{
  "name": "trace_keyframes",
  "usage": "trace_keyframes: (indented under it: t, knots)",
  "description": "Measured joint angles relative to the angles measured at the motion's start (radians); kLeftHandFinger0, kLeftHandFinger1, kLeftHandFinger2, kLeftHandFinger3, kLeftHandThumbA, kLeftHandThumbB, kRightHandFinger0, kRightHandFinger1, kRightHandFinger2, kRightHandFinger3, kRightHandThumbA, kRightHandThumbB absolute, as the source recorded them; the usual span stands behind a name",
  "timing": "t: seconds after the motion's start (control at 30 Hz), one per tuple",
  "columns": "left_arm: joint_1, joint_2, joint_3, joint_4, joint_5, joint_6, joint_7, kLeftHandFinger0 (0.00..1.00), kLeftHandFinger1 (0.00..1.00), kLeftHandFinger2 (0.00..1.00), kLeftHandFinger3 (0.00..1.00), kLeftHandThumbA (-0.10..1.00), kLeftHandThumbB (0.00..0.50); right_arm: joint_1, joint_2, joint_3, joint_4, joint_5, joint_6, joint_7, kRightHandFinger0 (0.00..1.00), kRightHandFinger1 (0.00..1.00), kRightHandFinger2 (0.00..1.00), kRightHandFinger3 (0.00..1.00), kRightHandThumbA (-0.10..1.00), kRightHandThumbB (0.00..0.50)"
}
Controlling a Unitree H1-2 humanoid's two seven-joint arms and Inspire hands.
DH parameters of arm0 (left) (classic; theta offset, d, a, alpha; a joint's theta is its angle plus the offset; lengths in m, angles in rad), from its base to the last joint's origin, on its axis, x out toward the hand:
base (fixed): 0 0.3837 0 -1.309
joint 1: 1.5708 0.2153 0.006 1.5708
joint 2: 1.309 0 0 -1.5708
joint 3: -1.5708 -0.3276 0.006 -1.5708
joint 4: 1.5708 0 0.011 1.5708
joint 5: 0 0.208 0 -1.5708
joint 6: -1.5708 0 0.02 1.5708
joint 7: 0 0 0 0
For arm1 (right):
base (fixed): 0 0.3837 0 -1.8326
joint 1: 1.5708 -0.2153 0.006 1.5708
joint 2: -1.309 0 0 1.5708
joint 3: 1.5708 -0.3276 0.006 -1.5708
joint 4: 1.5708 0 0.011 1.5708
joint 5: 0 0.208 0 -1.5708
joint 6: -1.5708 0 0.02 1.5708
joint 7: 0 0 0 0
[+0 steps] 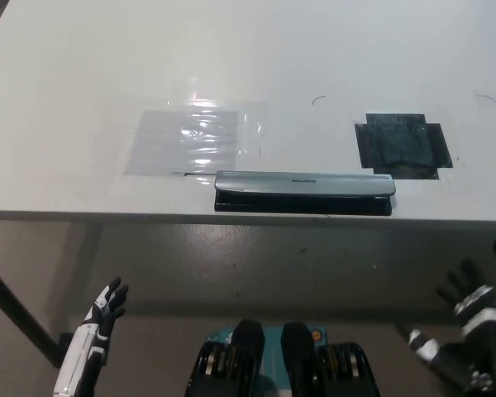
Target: The paper pin puncher is placed at the center of the table and close to the robot and the robot uses its right fist to press on the paper pin puncher
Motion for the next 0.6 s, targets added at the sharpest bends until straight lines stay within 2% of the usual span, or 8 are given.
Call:
trace_keyframes:
  t: [0.1, 0.13, 0.2, 0.23, 0.33, 0.47, 0.57, 0.6]
  knots:
    - [0.001, -0.004, -0.003, -0.017, -0.004, 0.007, -0.003, 1.00, 1.00, 1.00, 1.00, 1.00, 0.297, -0.015, 0.016, -0.026, -0.110, 0.012, 0.018, -0.017, 0.42, 0.59, 0.73, 0.76, 1.00, 0.418]
    - [0.001, -0.005, -0.004, -0.022, -0.007, 0.011, -0.007, 1.00, 1.00, 1.00, 1.00, 1.00, 0.297, -0.023, 0.018, -0.033, -0.144, 0.016, 0.025, -0.023, 0.28, 0.44, 0.56, 0.62, 1.00, 0.397]
    - [0.002, -0.008, -0.007, -0.029, -0.013, 0.018, -0.013, 1.00, 1.00, 1.00, 1.00, 1.00, 0.310, -0.057, 0.016, -0.050, -0.210, 0.032, 0.041, -0.032, 0.02, 0.04, 0.06, 0.19, 1.00, 0.435]
    - [0.002, -0.010, -0.008, -0.029, -0.017, 0.021, -0.018, 1.00, 1.00, 1.00, 1.00, 1.00, 0.306, -0.090, 0.010, -0.055, -0.235, 0.050, 0.050, -0.034, 0.00, 0.00, 0.00, 0.02, 1.00, 0.440]
    - [0.000, -0.013, -0.008, -0.023, -0.022, 0.021, -0.027, 1.00, 1.00, 1.00, 1.00, 1.00, 0.312, -0.164, -0.018, -0.055, -0.301, 0.072, 0.109, -0.034, 0.00, 0.00, 0.00, 0.00, 1.00, 0.372]
    - [-0.006, -0.013, -0.008, 0.008, -0.023, 0.020, -0.031, 1.00, 1.00, 1.00, 1.00, 1.00, 0.274, -0.286, -0.052, -0.047, -0.340, 0.080, 0.200, -0.033, 0.00, 0.00, 0.00, 0.00, 1.00, 0.414]
    - [-0.012, -0.014, -0.008, 0.034, -0.023, 0.020, -0.033, 1.00, 1.00, 1.00, 1.00, 1.00, 0.276, -0.372, -0.062, -0.032, -0.336, 0.090, 0.261, -0.032, 0.00, 0.00, 0.00, 0.00, 1.00, 0.324]
    - [-0.012, -0.014, -0.008, 0.041, -0.023, 0.020, -0.034, 1.00, 1.00, 1.00, 1.00, 1.00, 0.262, -0.409, -0.061, -0.022, -0.328, 0.093, 0.285, -0.031, 0.07, 0.09, 0.14, 0.15, 1.00, 0.215]
